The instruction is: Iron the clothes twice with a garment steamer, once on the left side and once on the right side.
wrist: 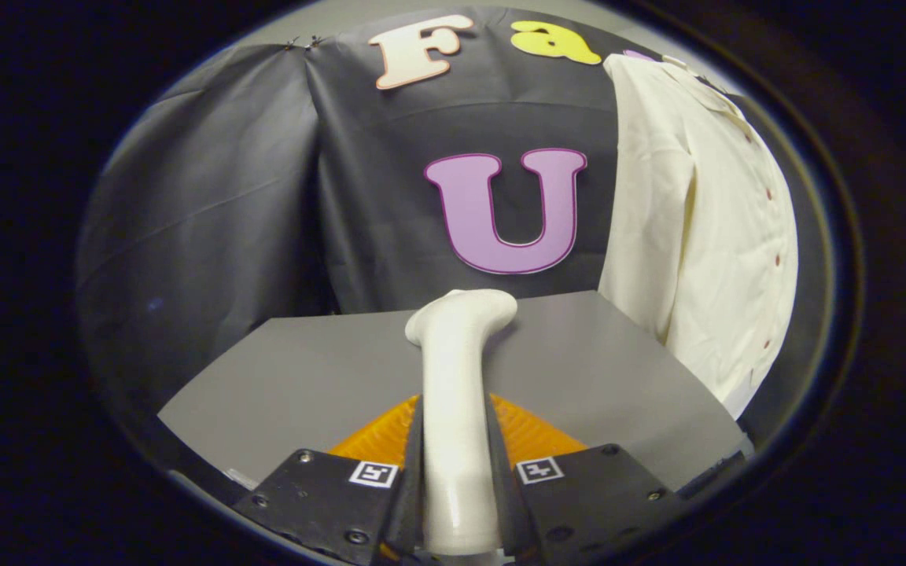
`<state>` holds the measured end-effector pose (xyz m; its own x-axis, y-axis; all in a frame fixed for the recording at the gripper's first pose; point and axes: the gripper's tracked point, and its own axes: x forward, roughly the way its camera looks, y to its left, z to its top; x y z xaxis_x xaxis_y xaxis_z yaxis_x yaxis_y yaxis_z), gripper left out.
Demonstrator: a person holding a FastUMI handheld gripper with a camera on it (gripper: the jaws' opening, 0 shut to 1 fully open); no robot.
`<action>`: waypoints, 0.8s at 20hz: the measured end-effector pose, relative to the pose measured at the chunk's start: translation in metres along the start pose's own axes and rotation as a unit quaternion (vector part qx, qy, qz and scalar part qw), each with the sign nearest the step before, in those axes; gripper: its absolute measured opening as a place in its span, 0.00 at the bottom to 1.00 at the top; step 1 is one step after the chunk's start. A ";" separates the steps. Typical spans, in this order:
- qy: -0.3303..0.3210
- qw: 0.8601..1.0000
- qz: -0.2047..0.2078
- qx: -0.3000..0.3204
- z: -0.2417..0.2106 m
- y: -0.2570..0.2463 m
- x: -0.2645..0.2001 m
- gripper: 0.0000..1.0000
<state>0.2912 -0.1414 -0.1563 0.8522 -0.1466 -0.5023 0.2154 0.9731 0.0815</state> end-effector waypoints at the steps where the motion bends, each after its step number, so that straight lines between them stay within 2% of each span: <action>1: -0.005 1.000 -0.004 0.007 0.001 -0.001 0.002 0.39; 5: -0.020 1.000 -0.005 -0.002 0.005 0.000 -0.003 0.36; 8: -0.027 1.000 0.012 0.005 0.003 0.000 -0.013 0.35; 10: -0.026 0.999 0.024 0.005 -0.003 -0.002 -0.028 0.35; 16: -0.075 0.996 0.049 0.016 0.007 -0.025 -0.093 0.34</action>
<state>0.2103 -0.1538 -0.1053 0.9311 -0.0784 -0.3562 0.1405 0.9784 0.1519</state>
